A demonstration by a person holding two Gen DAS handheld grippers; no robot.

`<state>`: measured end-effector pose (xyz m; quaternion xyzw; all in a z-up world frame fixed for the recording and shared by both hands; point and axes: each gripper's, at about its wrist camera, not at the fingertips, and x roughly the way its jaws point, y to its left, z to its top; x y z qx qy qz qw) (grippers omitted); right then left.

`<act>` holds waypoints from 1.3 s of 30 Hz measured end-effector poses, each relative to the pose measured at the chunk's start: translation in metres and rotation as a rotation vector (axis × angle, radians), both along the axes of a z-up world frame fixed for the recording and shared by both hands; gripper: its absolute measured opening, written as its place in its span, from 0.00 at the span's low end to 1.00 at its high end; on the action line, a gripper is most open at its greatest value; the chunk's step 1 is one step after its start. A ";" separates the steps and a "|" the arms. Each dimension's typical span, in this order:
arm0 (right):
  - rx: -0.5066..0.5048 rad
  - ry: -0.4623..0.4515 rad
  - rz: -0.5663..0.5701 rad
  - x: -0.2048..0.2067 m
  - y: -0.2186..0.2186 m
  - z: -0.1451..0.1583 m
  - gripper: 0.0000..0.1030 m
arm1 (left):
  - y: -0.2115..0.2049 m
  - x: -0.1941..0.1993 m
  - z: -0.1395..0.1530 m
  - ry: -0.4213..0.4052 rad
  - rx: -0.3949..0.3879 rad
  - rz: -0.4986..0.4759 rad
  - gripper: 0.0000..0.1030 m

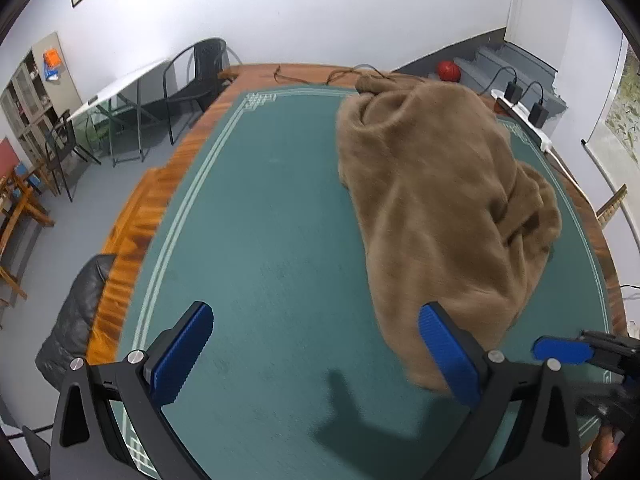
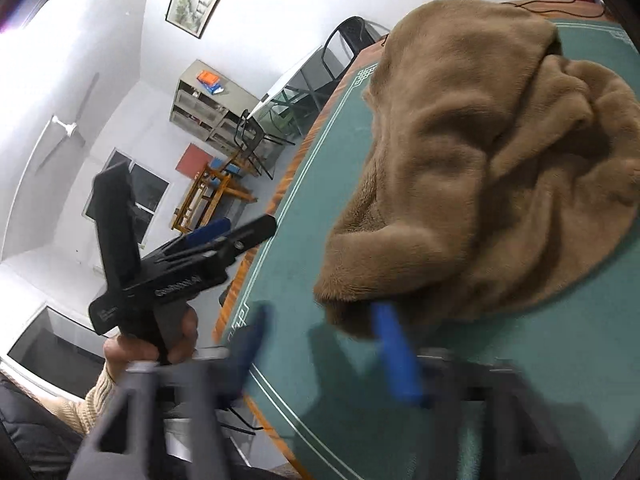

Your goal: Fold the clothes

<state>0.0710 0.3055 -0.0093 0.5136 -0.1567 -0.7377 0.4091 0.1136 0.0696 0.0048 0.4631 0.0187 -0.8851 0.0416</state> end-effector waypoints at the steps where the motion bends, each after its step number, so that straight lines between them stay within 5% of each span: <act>1: 0.009 0.015 0.007 0.003 0.000 0.001 0.71 | 0.003 0.002 -0.002 0.001 -0.001 0.002 1.00; 10: 0.124 0.049 -0.155 0.019 0.039 -0.003 0.71 | 0.052 0.009 -0.029 0.037 -0.149 -0.118 1.00; 17: 0.133 0.021 -0.260 0.016 0.059 0.003 0.71 | 0.074 0.025 -0.025 0.054 -0.041 -0.281 1.00; 22: 0.131 -0.007 -0.311 0.010 0.065 0.003 0.71 | 0.091 0.018 -0.032 0.073 -0.163 -0.354 0.98; 23: 0.128 -0.012 -0.318 0.008 0.065 0.002 0.71 | 0.092 0.013 -0.037 0.064 -0.179 -0.357 0.95; 25: 0.124 -0.015 -0.327 0.005 0.069 0.001 0.71 | 0.098 0.000 -0.052 0.017 -0.204 -0.363 0.64; 27: 0.120 -0.015 -0.330 0.002 0.071 0.002 0.71 | 0.098 -0.015 -0.066 -0.047 -0.196 -0.352 0.47; 30: 0.123 -0.006 -0.335 -0.002 0.069 0.002 0.71 | 0.094 -0.027 -0.069 -0.049 -0.178 -0.316 0.39; 34: 0.137 0.004 -0.339 -0.015 0.082 0.003 0.71 | 0.088 -0.037 -0.055 -0.008 -0.161 -0.245 0.15; 39: 0.157 0.021 -0.359 -0.025 0.083 0.003 0.71 | 0.043 -0.038 -0.011 0.083 -0.023 -0.087 0.12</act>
